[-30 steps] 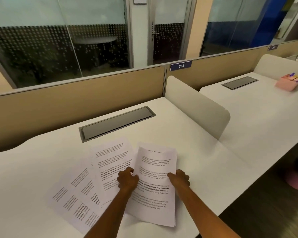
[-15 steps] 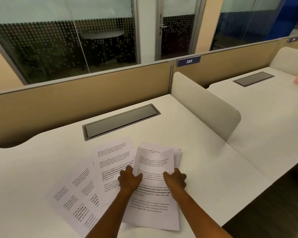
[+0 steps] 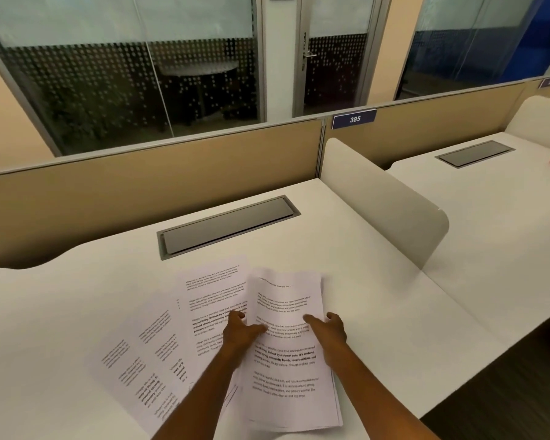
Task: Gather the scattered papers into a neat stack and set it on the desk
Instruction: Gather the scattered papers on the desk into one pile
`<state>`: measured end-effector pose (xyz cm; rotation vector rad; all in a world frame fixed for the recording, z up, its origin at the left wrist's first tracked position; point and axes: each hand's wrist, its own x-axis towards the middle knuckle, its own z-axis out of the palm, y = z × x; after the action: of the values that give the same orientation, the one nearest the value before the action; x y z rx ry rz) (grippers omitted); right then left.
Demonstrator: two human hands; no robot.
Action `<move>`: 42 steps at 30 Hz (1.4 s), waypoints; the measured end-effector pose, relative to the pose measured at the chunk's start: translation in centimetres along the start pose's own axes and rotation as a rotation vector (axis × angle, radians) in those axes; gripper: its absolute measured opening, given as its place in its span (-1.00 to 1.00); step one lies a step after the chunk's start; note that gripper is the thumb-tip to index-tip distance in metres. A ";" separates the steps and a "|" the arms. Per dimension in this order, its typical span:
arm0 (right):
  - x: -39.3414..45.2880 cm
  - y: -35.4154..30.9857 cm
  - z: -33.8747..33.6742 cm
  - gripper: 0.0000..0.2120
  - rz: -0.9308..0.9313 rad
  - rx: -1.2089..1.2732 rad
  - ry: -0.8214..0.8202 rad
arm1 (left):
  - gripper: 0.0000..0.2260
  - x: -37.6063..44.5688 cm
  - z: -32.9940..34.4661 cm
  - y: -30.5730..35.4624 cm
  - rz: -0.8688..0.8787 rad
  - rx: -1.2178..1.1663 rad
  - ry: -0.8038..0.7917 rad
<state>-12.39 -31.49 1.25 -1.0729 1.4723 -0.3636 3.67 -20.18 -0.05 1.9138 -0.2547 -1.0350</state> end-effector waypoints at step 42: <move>1.8 -2.3 10.9 -0.66 -0.376 -0.606 -0.253 | -0.40 1.3 -7.5 -5.5 -0.033 0.150 0.505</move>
<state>-1.37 -30.24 -0.72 -1.8211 1.1701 -0.0269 8.83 -13.17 -3.42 2.2488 -0.0109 -0.5342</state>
